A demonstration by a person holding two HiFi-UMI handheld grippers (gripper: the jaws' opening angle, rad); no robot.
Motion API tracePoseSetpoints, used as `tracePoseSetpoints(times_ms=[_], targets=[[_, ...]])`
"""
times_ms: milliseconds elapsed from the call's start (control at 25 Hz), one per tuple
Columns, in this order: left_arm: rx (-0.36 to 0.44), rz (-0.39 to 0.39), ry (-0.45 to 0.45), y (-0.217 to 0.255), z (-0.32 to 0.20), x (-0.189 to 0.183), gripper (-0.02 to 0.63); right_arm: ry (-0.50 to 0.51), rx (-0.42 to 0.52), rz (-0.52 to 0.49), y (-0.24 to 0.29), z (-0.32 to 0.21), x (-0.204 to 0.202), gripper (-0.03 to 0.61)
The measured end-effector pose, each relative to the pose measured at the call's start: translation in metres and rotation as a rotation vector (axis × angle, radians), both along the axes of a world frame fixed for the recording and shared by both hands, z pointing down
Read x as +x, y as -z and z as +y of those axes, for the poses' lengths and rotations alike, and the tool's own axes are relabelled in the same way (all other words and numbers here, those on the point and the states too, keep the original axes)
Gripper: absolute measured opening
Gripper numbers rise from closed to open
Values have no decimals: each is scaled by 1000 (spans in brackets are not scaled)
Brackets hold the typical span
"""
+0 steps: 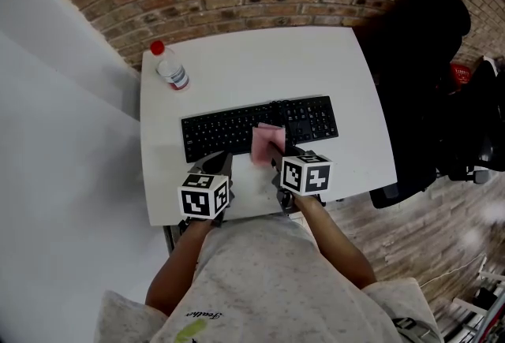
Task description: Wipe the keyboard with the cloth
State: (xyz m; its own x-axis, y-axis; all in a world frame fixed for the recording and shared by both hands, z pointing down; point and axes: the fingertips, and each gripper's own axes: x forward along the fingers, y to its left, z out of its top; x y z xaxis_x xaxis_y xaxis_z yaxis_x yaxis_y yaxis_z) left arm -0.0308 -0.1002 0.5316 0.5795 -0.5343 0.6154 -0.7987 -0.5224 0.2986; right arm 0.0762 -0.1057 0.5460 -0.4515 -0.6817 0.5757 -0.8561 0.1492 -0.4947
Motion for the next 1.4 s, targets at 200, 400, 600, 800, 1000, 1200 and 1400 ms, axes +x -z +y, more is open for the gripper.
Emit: tracePoseSetpoints(times_ms=[200,400,600,800,1000,1200,1400], targets=[[2,7,-7,2,1,16,-8,-1,18,25,5,0,18,23],[-5,7,-15,0,2,30,-8,-9,26,27,10,1,35,23],[-3,8,-26,-1,0,46,-8,-15,37,25,11,0,50,23],[0,7,-32,2,0,63,-6,-19,39,24,13,2,67,23],[0,4,-36,2,-1,79,-8,-32,38,24,11,1,88,23],[-9,3,-35,-2,-1,96,-6,-34,32,21,7,1,107,23],[-11,5,-29,-2,-5,112,-6,-37,20,19,-1,-1,127,23]])
